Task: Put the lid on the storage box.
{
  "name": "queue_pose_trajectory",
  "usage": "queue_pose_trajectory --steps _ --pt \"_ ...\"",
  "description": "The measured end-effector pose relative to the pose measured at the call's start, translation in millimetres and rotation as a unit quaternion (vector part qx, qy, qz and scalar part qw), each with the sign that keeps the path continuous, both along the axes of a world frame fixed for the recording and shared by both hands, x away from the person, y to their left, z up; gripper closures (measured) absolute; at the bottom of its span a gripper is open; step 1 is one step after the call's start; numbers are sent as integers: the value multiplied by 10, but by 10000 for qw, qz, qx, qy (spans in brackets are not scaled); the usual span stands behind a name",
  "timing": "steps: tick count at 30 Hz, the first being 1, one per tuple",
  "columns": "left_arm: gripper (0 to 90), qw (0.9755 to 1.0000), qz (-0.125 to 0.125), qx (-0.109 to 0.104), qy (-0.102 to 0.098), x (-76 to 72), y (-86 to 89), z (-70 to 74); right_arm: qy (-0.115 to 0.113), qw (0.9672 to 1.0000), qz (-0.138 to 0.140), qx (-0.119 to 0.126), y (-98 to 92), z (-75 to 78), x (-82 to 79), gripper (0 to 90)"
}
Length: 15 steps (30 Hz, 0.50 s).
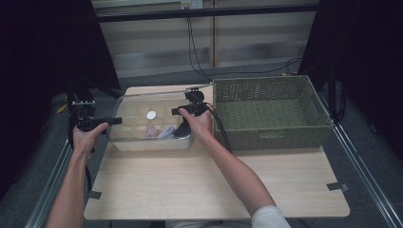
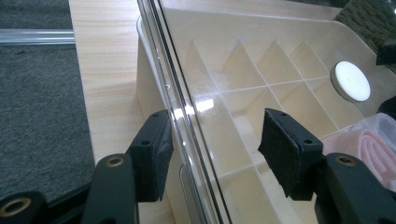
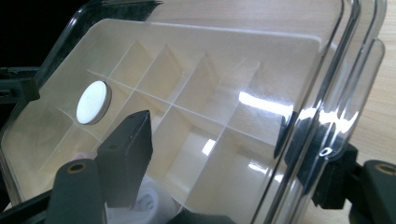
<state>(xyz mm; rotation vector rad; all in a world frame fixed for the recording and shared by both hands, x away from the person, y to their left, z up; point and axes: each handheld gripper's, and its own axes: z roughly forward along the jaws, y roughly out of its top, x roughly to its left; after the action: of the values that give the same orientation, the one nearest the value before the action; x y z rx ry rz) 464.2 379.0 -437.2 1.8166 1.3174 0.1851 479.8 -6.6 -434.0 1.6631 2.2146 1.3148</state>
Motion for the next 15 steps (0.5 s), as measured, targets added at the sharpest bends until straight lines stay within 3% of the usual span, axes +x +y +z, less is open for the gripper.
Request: queue_pose_trajectory --steps 8,15 --pt "438 10000 -8 -16 38 12 -5 -4 47 10000 47 -42 -29 28 -9 269" --pt "436 10000 74 7 52 19 -19 -31 -1 9987 -144 -495 -53 55 -19 266"
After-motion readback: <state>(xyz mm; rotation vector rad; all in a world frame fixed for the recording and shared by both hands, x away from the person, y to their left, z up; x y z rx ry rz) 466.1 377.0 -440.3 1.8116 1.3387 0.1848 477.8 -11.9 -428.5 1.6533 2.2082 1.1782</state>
